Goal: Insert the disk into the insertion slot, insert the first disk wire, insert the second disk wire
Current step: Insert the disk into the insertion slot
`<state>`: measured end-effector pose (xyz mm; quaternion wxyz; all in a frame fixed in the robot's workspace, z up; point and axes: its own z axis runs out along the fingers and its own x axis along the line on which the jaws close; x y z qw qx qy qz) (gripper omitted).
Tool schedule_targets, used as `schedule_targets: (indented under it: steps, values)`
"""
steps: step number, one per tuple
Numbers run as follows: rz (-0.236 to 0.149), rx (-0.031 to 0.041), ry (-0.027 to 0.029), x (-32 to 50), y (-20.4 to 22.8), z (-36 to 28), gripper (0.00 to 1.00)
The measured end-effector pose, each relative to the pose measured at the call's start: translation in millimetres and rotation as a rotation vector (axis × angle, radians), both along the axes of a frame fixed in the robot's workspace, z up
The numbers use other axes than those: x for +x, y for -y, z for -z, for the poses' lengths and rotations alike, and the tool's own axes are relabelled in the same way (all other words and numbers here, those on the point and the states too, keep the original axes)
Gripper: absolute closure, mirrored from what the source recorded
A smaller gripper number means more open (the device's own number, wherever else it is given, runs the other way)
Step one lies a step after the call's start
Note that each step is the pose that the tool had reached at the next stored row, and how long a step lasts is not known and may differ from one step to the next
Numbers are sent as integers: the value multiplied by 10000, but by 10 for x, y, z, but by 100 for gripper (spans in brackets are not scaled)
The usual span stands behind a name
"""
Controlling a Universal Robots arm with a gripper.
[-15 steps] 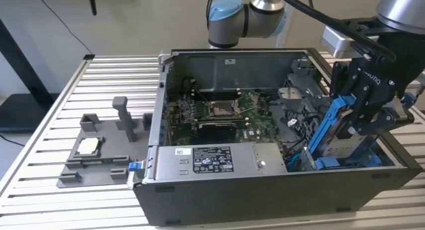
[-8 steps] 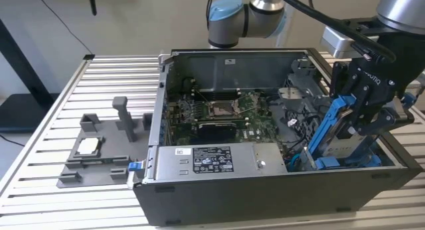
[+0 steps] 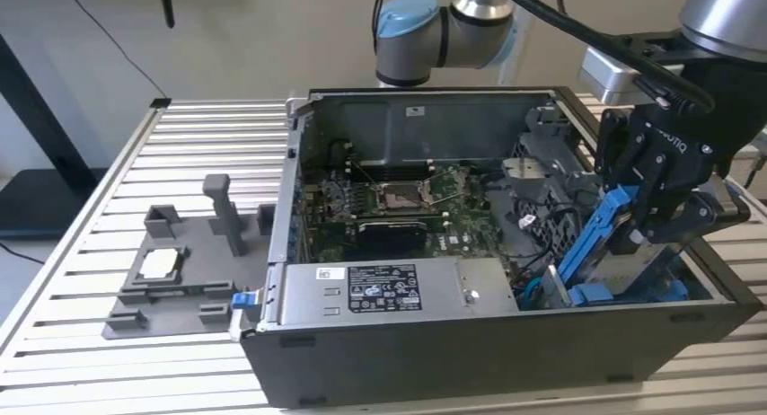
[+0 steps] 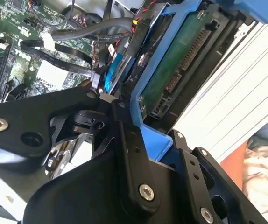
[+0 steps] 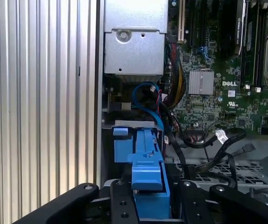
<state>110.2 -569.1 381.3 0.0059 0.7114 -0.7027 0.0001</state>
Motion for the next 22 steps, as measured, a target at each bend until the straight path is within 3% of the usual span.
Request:
schedule_targets:
  steps: [6, 8, 13, 15, 22]
  values:
    - [0, 1, 0, 0, 0, 0, 59]
    - [0, 4, -1, 0, 0, 1, 68]
    - [1, 3, 1, 0, 0, 0, 68]
    - [3, 62, 22, -2, 1, 0, 68]
    - [-2, 83, 25, 0, -1, -1, 66]
